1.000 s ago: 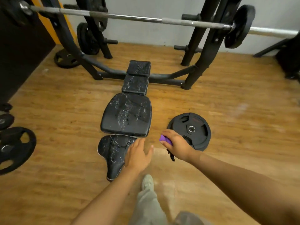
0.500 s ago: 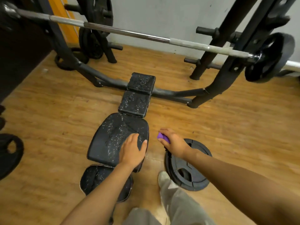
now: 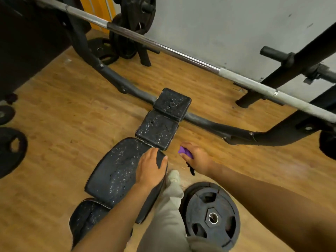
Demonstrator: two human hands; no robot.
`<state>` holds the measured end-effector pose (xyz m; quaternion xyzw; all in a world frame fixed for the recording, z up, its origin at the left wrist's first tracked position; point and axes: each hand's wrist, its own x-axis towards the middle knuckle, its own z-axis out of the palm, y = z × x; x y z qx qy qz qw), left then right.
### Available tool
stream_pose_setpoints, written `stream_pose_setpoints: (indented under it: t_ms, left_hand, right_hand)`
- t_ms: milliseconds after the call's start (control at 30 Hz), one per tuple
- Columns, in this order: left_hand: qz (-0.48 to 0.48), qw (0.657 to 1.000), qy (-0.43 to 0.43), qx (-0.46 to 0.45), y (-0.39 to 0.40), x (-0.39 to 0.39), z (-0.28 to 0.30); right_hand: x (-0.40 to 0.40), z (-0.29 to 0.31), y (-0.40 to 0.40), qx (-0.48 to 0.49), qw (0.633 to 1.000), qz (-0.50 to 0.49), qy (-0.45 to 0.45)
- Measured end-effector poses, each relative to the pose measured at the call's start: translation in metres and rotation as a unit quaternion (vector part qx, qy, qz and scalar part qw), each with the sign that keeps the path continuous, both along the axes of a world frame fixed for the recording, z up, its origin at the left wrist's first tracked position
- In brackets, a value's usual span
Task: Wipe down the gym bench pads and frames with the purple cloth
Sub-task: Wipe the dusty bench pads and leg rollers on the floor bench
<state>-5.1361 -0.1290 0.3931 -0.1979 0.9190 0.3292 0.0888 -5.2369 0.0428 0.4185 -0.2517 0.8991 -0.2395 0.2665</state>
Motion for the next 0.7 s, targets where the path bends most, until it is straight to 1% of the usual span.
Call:
stream_pose_setpoints:
  t_ms: [67,233,433,500,700]
  left_hand:
    - [0.005,1.000,0.003,0.012,-0.006,-0.026,-0.009]
    - [0.017,0.999,-0.016,0.030,-0.026,-0.087,-0.023]
    - [0.031,0.999,-0.014,0.026,-0.052,-0.144,-0.039]
    - [0.045,0.999,-0.007,0.030,-0.058,-0.161,-0.048]
    - [0.063,0.998,0.012,0.027,-0.068,-0.216,-0.100]
  right_hand:
    - [-0.029,-0.007,-0.008,0.007,1.000,0.019,0.006]
    - [-0.092,-0.022,-0.033,0.033,0.999,0.025,-0.003]
    - [-0.156,-0.031,-0.064,0.046,0.997,0.047,0.029]
    - [-0.178,-0.038,-0.074,0.045,0.998,0.047,0.024]
    - [-0.240,-0.092,-0.093,0.041,0.996,0.070,0.049]
